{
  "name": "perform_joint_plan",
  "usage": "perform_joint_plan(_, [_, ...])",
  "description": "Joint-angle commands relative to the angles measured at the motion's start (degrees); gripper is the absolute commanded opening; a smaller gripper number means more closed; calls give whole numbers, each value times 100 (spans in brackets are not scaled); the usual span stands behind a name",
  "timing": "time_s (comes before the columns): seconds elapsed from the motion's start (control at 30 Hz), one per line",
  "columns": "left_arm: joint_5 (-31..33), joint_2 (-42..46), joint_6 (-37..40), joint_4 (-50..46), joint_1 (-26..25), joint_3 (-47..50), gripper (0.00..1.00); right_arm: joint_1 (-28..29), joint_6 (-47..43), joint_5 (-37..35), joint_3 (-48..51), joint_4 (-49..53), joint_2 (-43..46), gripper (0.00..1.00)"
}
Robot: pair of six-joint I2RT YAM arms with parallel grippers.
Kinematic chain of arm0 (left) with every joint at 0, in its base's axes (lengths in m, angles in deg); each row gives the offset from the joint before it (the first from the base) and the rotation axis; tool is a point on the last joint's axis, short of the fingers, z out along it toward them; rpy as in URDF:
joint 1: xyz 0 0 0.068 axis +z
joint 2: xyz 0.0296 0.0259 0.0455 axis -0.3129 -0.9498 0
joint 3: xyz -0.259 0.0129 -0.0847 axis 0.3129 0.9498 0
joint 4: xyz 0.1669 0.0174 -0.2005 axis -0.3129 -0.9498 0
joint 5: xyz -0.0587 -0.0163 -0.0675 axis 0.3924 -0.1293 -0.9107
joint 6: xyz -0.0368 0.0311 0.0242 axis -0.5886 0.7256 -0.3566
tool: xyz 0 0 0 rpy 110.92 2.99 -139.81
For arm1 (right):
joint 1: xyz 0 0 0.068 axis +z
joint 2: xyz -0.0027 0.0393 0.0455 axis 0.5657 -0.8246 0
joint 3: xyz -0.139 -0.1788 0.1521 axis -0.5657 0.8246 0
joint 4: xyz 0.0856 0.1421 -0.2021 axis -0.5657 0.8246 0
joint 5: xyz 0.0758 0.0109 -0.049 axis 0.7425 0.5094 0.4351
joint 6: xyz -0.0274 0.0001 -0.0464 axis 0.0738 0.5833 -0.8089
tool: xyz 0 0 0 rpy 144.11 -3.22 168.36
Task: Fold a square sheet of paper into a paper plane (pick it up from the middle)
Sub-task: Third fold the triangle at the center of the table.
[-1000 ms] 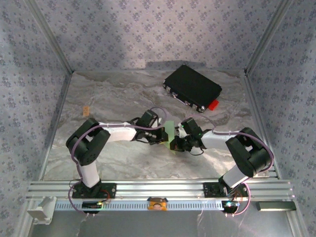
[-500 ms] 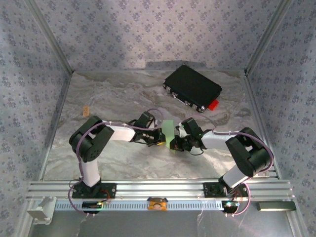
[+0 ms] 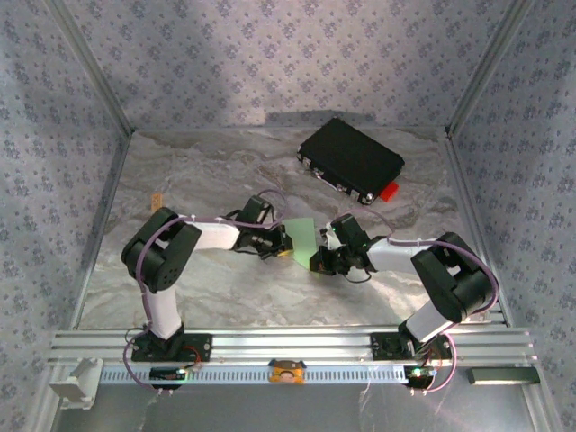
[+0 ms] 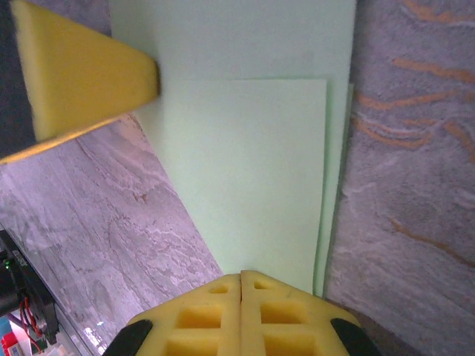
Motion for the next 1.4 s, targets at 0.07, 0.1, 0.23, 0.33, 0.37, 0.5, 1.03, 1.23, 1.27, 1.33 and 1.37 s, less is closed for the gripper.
perform_joint_plan(0.07, [645,86,264,-706,324,-69,6,-40,-113,-154,138,584,-125,0])
perform_joint_plan(0.1, [650,121,273,-715,320,-67,6,-34,-110,-152,139,579,-127,0])
perform_joint_plan(0.23, [648,360,330,-801,325,-125,8,-42,-119,-137,141,569,-134,0])
perform_joint_plan(0.33, [737,657,548,-1089,319,-269,12,-43,-114,-136,179,525,-103,1])
perform_joint_plan(0.37, [768,747,577,-1125,315,-294,13,-48,-116,-126,185,497,-107,1])
perform_joint_plan(0.5, [686,927,587,-1002,136,-352,17,-50,-96,-130,180,485,-125,1])
perform_joint_plan(1.03, [602,42,323,-158,-57,64,10,-56,-69,-36,174,426,-79,1])
perform_joint_plan(1.23, [513,-90,393,-19,-18,274,9,-26,-88,173,-86,414,128,4])
perform_joint_plan(1.27, [509,-104,417,-27,-22,272,9,-12,-106,210,-167,416,160,5])
perform_joint_plan(1.33, [511,-151,447,-45,-18,274,8,57,-201,300,-348,431,167,5])
perform_joint_plan(1.37, [504,-154,461,-58,-16,262,8,94,-207,326,-455,470,133,6])
